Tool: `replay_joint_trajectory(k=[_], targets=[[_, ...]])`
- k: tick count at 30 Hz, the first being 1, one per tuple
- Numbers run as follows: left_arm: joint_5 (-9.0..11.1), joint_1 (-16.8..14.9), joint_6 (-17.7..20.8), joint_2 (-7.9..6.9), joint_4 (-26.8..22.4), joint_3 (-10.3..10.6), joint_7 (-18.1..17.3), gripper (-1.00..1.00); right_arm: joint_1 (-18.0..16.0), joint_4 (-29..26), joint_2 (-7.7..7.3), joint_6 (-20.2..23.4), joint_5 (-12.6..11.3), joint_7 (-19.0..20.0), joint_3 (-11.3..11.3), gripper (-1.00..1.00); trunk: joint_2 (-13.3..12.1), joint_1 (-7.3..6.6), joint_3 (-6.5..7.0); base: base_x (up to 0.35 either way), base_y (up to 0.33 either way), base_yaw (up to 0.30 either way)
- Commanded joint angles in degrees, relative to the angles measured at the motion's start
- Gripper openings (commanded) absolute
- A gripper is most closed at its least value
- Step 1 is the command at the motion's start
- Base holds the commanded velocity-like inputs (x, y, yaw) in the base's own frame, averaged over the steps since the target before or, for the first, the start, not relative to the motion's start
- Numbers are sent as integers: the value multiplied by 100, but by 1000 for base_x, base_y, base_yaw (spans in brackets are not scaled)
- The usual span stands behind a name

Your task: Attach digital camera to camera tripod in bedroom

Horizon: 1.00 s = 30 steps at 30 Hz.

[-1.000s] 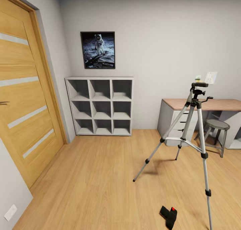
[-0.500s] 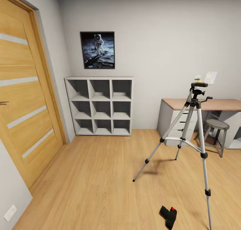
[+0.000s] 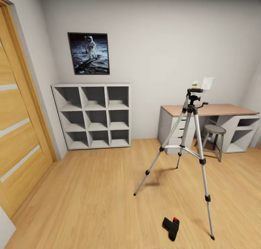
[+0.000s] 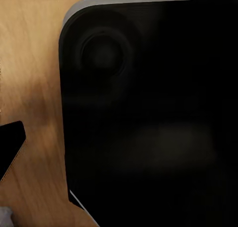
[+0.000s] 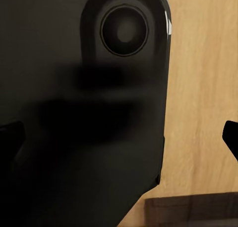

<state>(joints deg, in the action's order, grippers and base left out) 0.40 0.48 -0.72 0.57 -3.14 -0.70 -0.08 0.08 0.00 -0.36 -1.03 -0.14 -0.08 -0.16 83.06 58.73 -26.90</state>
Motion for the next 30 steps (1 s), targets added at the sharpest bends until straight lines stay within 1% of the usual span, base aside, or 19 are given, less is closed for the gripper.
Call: replay_joint_trajectory(k=[1, 22, 30], targets=[[4, 5, -7, 1, -11, -7, -1, 100, 0, 0, 0, -11, -2, -1, -1, 100, 2, 0, -3, 0, 0, -284], [9, 5, -7, 8, -11, -9, 1, 100, -4, 0, 1, -20, 25, -1, 17, 100, 2, 0, -3, 0, 0, -286], [5, 5, -7, 5, -11, -6, 2, 100, -3, 0, 1, -113, 31, -1, 29, 100, 2, 0, -3, 0, 0, -287]])
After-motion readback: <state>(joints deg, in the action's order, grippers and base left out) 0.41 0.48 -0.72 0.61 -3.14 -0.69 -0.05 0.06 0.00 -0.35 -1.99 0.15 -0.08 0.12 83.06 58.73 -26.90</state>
